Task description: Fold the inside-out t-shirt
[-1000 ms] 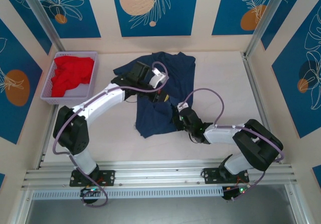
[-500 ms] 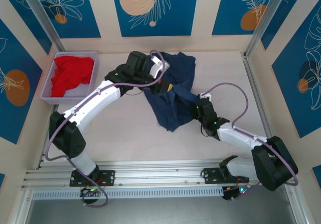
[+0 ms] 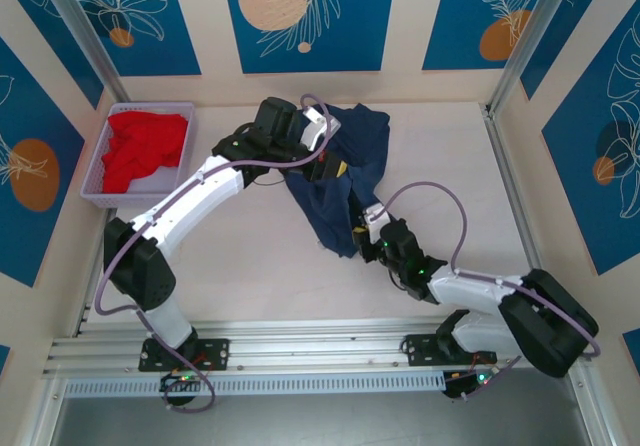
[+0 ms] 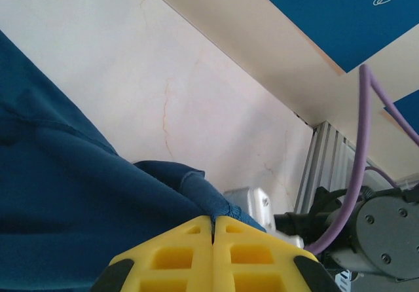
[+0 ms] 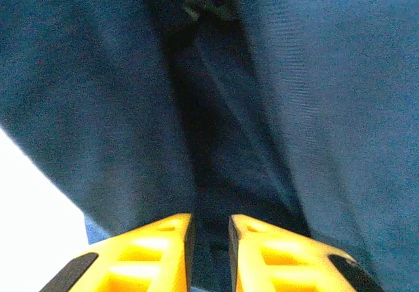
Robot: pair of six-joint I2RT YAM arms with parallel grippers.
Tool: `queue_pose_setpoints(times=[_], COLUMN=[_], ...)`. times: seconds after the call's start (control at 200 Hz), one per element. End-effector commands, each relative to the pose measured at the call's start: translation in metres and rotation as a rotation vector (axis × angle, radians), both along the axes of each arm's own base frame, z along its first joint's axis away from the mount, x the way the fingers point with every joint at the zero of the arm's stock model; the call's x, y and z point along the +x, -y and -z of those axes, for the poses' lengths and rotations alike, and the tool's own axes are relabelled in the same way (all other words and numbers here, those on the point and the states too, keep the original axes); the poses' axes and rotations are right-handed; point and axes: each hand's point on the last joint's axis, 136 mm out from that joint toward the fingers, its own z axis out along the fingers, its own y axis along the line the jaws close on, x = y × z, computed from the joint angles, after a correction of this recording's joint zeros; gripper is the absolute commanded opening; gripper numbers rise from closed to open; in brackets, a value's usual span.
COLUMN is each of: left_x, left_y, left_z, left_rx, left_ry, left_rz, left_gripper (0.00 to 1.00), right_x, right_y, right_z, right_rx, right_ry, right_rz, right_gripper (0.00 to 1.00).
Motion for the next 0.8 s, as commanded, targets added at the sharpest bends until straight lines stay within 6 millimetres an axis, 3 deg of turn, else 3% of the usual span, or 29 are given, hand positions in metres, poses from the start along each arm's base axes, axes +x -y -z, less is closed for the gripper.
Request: queue_pose_setpoints(times=[0.0,0.185,0.465,0.665,0.795], left_x=[-0.004,-0.007,-0.013,-0.013,-0.013], left_y=[0.003,0.001,-0.007,-0.004,0.001], left_z=[-0.013,-0.012,-0.014,-0.017,-0.029], left_rx=[-0.016,0.0,0.035,0.012,-0.034], left_ry=[0.015,0.018,0.049,0.042,0.026], left_rz=[0.021,0.034,0.047,0.049,0.047], left_gripper=[0.0,0.0,0.0,0.0,0.0], right_x=[0.013,0.033,0.04,0.04,0.043], right_y=[-0.015,-0.012,0.002,-0.001,-0.014], right_z=[-0.02,-0.022,-0.028,-0.03,-0.027], right_rx=[-0.054,-0.069,-0.007,0.0,-0.033], right_ry=[0.162,0.21,0.166,0.153,0.181], right_rz=[-0.057,0.007,0.039,0.007,-0.019], right_gripper=[0.21,0.17,0.16,0.16,0.15])
